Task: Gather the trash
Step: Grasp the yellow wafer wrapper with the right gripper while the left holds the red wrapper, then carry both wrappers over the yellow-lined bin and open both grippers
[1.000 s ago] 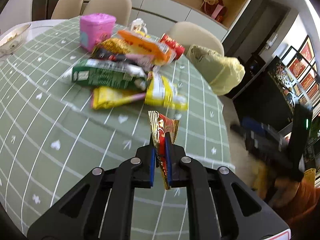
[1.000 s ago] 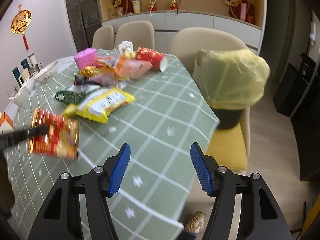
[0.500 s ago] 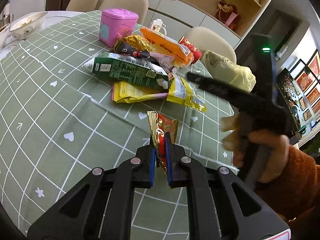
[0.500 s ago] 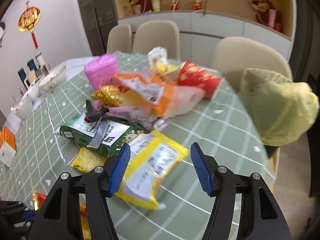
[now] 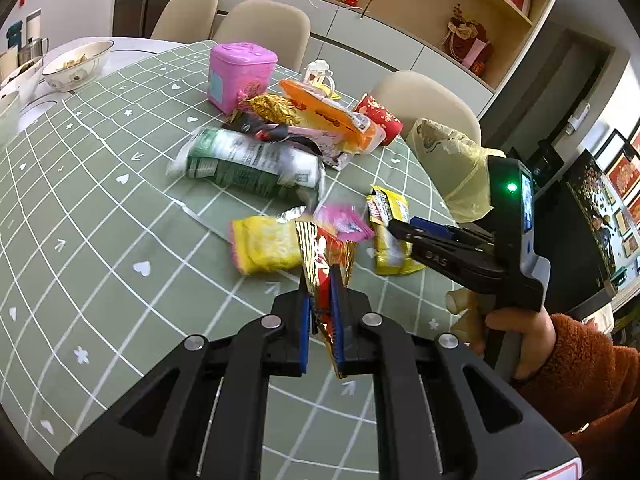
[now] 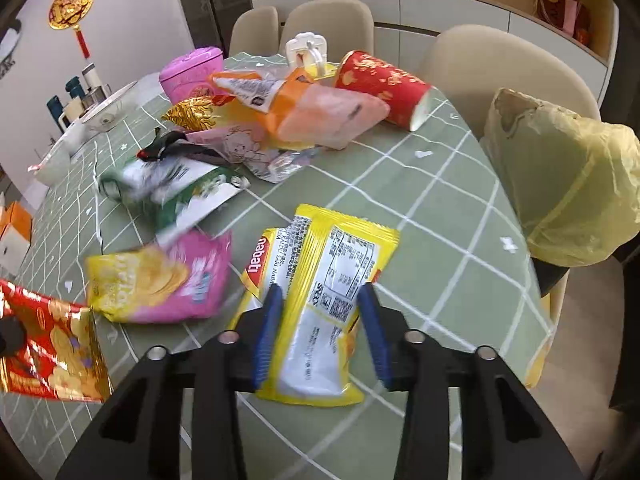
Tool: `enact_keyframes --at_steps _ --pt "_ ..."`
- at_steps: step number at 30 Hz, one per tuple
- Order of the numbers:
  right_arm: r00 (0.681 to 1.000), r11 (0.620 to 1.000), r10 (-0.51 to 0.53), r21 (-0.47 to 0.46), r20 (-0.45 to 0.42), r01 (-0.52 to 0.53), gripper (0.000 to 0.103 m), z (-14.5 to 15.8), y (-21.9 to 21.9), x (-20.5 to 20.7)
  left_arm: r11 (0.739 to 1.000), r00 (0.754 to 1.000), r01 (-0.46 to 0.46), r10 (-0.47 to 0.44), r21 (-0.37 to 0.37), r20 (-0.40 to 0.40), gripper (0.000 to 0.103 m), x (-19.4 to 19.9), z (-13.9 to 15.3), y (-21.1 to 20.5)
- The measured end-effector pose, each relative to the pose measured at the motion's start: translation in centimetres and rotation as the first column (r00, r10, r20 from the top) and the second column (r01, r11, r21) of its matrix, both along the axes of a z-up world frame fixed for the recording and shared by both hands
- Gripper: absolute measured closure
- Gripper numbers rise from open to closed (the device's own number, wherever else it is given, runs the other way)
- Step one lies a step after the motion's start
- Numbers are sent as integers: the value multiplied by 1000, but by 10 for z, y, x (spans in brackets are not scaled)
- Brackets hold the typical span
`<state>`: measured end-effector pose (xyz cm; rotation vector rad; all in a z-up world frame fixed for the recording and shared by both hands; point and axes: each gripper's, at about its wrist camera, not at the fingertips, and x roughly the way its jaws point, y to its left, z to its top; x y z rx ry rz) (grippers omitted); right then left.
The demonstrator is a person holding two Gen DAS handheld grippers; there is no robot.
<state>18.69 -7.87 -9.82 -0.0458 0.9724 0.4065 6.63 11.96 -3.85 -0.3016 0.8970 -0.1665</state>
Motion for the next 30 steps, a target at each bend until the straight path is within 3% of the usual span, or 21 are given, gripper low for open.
enact_keyframes --at_steps 6,14,20,23,28,30 --pt "998 997 47 60 35 -49 88 31 -30 6 1000 1000 -6 6 10 2 95 16 7 -30" --pt "986 992 43 110 163 -62 88 98 -100 21 1000 996 25 -25 -4 87 95 71 47 -84" --pt "963 995 -56 98 264 31 88 136 -185 50 990 979 137 -133 -19 156 95 139 75 -155" --pt "946 992 -121 78 301 103 88 143 -229 66 975 964 211 -197 -64 179 95 178 81 -196" --pt "915 969 -245 97 320 226 88 148 -312 92 941 947 304 -281 -151 157 95 252 69 -272" --pt "904 963 -268 93 333 252 88 150 -337 100 935 940 325 -304 -139 151 95 279 62 -302"
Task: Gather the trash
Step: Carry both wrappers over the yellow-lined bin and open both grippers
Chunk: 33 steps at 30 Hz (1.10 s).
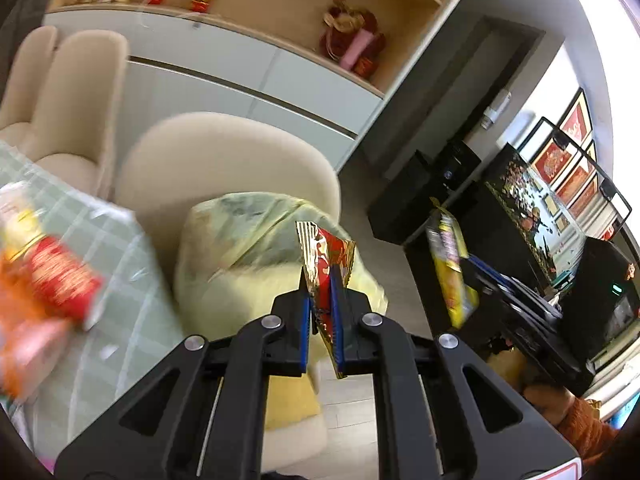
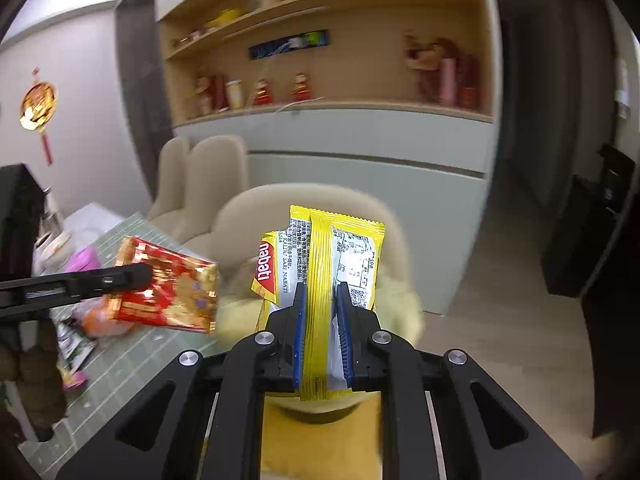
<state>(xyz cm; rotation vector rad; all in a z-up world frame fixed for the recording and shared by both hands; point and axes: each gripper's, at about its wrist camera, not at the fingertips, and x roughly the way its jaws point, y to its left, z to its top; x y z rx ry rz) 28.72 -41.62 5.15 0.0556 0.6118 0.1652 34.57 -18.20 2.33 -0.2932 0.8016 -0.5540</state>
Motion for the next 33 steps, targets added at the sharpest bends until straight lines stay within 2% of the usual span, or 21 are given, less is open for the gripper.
enact_keyframes --at_steps 4,7,11,12,14,15,16,19,23,27,33 --pt "999 999 -36 -25 17 36 88 -1 -35 20 997 1000 -2 2 79 -4 95 54 -20 -39" --pt "998 998 -55 -3 0 55 88 -10 -53 38 993 997 -27 34 117 -63 95 86 -41 -48" --pt "999 999 -37 25 -33 38 88 -22 -55 63 990 992 -27 43 139 -119 95 102 -65 -45" --pt "999 999 -25 31 -41 26 88 -25 -53 71 990 990 -22 40 136 -133 94 103 -69 -43" --pt "999 999 5 40 -51 -3 88 -29 -47 84 989 985 -27 51 147 -162 85 102 -76 -41" --pt "998 999 24 43 -55 -22 88 -30 -42 93 988 984 -34 60 152 -169 76 102 -77 -38" --pt "998 998 42 47 -56 -39 88 -30 -37 101 987 983 -45 72 157 -167 70 102 -78 -37" --pt "993 993 106 53 -53 -103 88 -31 -18 118 985 984 -80 103 155 -146 62 95 -71 -26" --pt "978 980 196 51 -65 -193 88 -40 11 142 975 981 -131 154 179 -116 61 81 -61 -17" --pt "959 964 267 45 -99 -263 88 -52 36 160 956 968 -215 236 197 -89 61 58 -48 -3" --pt "931 946 324 33 -165 -324 88 -71 56 174 927 957 -283 291 246 4 57 24 -32 7"
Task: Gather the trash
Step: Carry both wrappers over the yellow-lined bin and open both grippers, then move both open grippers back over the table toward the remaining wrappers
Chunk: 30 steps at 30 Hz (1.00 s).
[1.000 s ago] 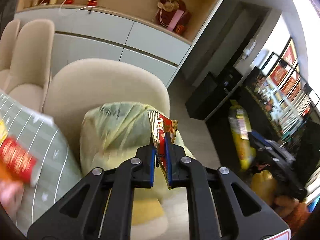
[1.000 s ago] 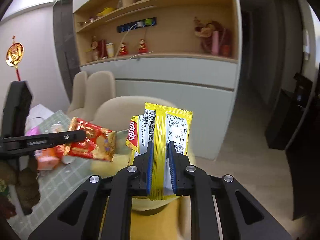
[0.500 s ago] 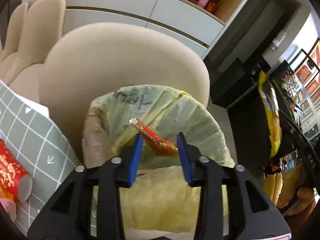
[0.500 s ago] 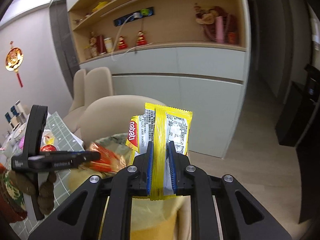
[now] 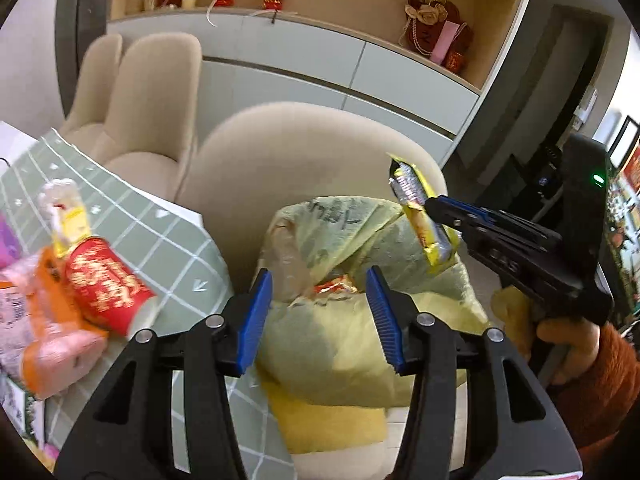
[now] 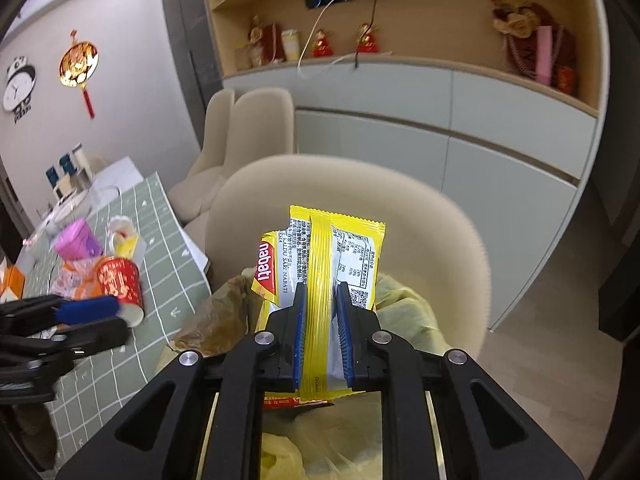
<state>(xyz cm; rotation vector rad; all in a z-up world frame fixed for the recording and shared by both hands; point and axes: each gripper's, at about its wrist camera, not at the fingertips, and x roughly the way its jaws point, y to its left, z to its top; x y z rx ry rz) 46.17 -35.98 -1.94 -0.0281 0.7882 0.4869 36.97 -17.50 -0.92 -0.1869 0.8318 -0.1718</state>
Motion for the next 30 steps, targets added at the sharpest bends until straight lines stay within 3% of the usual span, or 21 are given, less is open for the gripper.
enact_keyframes --at_steps 11,15,17,26,27,28,30 --pt "999 1000 -21 -2 -45 21 83 -20 -1 -9 999 996 -46 45 -19 -72 56 -15 -21 8" --pt "998 999 -50 15 -38 50 70 -19 -6 -21 999 995 -28 26 -16 -94 56 -25 -27 6" --pt "997 998 -63 28 -33 64 67 -17 -9 -28 1000 995 -25 24 -16 -92 56 -30 -28 5" --pt "988 987 -152 62 24 150 66 12 -4 -96 1000 1000 -6 6 -7 -30 56 -79 -10 34" --pt "986 986 -161 59 43 159 62 16 0 -108 1000 1000 -10 9 -9 -28 56 -88 -8 43" --pt "983 984 -171 56 62 168 51 19 2 -118 1000 1000 -13 12 -11 -28 55 -94 -8 50" --pt "978 981 -189 66 86 184 48 24 10 -137 1000 1000 -22 22 0 -22 55 -108 -6 64"
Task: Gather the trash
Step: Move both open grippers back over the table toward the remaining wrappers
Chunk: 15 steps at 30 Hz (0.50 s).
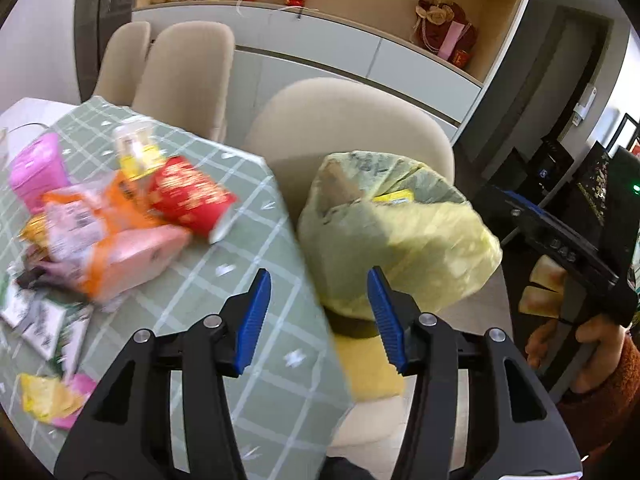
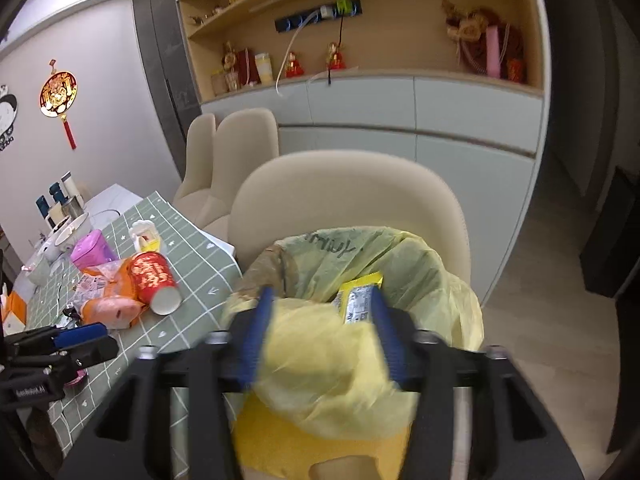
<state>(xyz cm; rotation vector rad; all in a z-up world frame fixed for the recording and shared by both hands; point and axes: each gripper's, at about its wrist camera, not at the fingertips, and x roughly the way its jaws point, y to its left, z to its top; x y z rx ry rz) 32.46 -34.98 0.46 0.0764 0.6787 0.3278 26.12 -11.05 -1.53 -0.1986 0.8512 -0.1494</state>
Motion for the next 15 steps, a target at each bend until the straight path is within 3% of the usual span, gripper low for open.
enact_keyframes --at_steps 4,15 --pt "1000 999 -13 34 -12 13 48 2 19 -29 999 999 -30 30 24 24 55 -36 1 41" --pt "996 998 61 -30 -66 -63 48 -3 110 -90 980 981 -193 193 38 11 52 -111 -20 179"
